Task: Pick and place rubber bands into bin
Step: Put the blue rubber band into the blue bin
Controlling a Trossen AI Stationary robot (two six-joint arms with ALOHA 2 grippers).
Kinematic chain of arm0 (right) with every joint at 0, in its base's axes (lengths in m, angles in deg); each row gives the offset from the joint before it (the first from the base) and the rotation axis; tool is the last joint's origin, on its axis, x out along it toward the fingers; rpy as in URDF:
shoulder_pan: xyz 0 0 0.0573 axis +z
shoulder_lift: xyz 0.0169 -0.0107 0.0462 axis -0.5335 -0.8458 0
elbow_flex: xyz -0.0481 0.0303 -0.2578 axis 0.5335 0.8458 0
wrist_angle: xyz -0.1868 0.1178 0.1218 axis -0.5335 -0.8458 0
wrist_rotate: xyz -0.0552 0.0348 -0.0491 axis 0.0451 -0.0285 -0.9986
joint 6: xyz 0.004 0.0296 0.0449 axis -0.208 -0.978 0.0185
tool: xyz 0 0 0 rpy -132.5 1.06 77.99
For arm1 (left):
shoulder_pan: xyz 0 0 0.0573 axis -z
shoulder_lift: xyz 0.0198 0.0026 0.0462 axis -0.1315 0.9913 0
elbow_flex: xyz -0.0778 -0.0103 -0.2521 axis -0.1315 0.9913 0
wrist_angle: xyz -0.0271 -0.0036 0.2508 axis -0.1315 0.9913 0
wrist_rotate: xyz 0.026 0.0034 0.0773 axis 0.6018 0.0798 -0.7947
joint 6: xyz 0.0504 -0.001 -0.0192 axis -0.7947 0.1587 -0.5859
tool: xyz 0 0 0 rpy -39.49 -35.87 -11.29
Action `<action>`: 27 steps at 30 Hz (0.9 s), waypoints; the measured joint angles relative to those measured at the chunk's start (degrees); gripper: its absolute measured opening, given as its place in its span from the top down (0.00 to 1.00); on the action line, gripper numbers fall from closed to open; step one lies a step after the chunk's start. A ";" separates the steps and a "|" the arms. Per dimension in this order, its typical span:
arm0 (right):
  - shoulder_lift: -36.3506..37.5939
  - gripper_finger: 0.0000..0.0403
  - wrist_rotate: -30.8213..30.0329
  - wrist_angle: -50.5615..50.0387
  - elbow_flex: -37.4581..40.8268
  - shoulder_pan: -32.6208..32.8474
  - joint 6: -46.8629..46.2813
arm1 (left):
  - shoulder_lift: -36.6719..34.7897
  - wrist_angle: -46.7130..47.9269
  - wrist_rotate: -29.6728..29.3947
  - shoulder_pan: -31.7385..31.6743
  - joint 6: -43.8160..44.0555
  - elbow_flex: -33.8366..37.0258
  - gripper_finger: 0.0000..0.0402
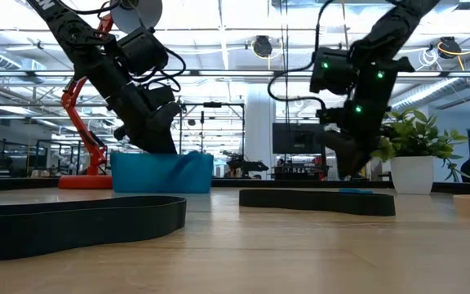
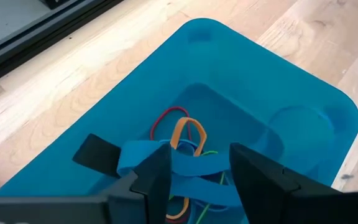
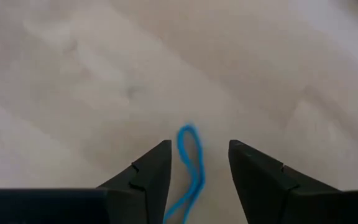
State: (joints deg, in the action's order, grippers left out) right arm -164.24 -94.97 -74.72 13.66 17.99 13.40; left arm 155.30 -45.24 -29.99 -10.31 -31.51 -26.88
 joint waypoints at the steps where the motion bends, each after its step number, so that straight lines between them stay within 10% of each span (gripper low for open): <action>1: 0.00 0.62 0.78 0.69 0.78 -0.01 -0.09 | 0.00 -0.02 0.00 0.00 0.00 0.00 0.58; 16: 0.18 0.67 4.68 7.76 7.37 -0.27 -1.81 | 0.00 -0.02 -0.01 0.00 0.11 0.00 0.58; 27: 0.15 0.89 8.57 8.27 7.42 -0.47 -3.48 | 0.00 -0.02 -0.02 0.02 0.74 0.00 0.58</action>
State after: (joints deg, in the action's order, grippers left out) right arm -164.09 -86.40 -66.44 21.08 17.52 9.92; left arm 155.30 -45.26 -30.01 -10.29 -30.77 -26.88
